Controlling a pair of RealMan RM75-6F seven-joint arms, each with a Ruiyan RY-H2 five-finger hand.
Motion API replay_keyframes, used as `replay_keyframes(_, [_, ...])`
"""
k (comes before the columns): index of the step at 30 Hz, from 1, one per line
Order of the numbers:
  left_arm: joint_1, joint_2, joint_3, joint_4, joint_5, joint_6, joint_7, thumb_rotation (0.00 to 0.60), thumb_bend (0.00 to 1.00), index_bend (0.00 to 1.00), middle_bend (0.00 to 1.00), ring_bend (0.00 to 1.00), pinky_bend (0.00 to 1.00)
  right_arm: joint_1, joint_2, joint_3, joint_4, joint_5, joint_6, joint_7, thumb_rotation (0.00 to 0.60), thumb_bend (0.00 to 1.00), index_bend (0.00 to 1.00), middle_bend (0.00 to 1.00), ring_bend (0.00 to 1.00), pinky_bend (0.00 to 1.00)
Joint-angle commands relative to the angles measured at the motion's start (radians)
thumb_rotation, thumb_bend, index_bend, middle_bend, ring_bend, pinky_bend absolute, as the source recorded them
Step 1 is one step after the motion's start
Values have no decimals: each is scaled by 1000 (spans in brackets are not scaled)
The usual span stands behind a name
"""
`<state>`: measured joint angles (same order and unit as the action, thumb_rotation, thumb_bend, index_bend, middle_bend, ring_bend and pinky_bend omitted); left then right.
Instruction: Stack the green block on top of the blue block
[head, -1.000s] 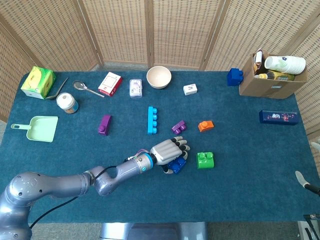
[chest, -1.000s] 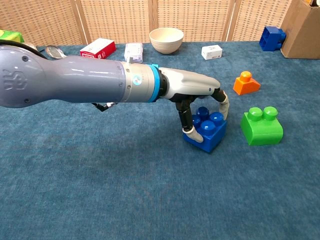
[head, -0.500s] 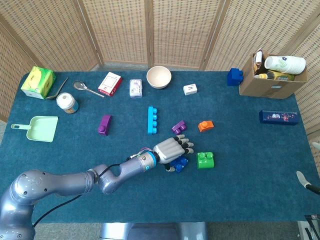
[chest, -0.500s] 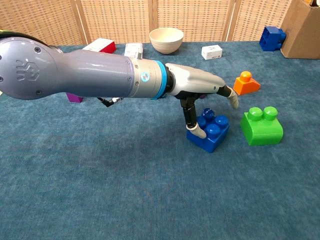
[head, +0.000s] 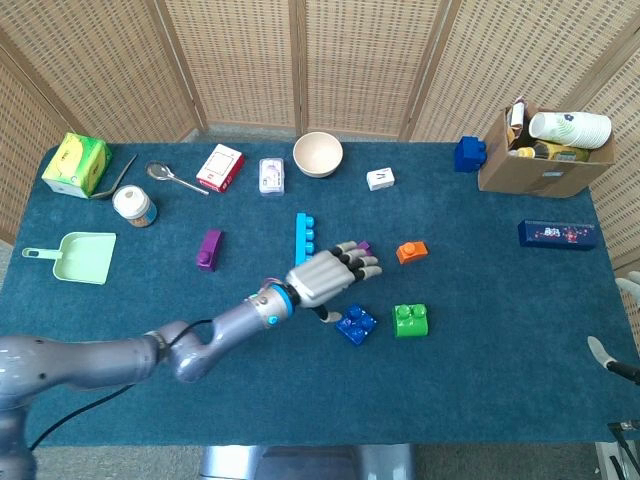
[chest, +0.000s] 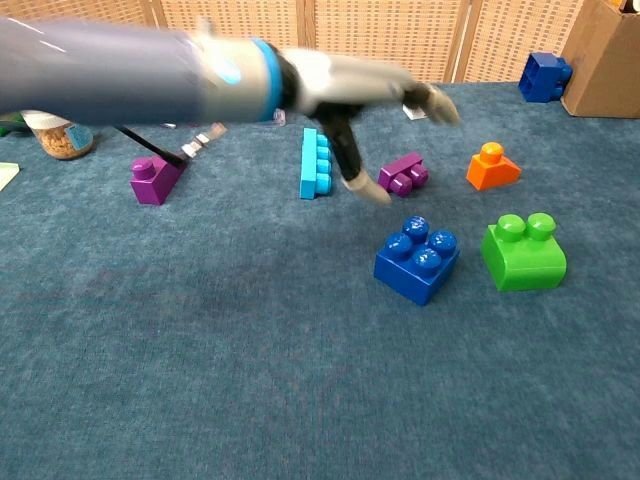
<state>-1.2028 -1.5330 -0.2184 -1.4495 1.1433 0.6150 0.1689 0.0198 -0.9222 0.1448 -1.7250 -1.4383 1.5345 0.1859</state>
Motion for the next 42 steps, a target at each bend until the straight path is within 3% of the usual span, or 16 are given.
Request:
replay_keyframes(1, [90,126,17,-116,23,86,-35,538,305,85,34,0,0,23,4,3,9,3,-33,-4,517,241,169,143,17,187])
replay_keyframes(7, [232,302,66,-270,92,244,-47,541,306,115,45,0,0,68,-3,11,15,4,-88,-20,518,241,168,143,17,187])
replay_keyframes(12, [403,497,136,-398,172,423,-64,539,305,152,52,0,0,131,-27,17,15,4,-168,-68,502,241,162,138,10,187])
replay_keyframes(19, [557,635,189,-440,233,571,-104,540,305,166,64,0,0,188,-38,18,-4,37,-256,-141,494,240,157,125,0,187])
replay_keyframes(29, [729,730,205,-433,259,736,-182,539,305,196,81,0,0,259,-61,5,-27,66,-361,-232,488,222,155,121,0,186])
replay_keyframes(42, [753,695,187,-389,298,689,-239,539,306,212,89,0,0,344,-161,-30,-21,107,-487,-344,483,183,144,115,0,186])
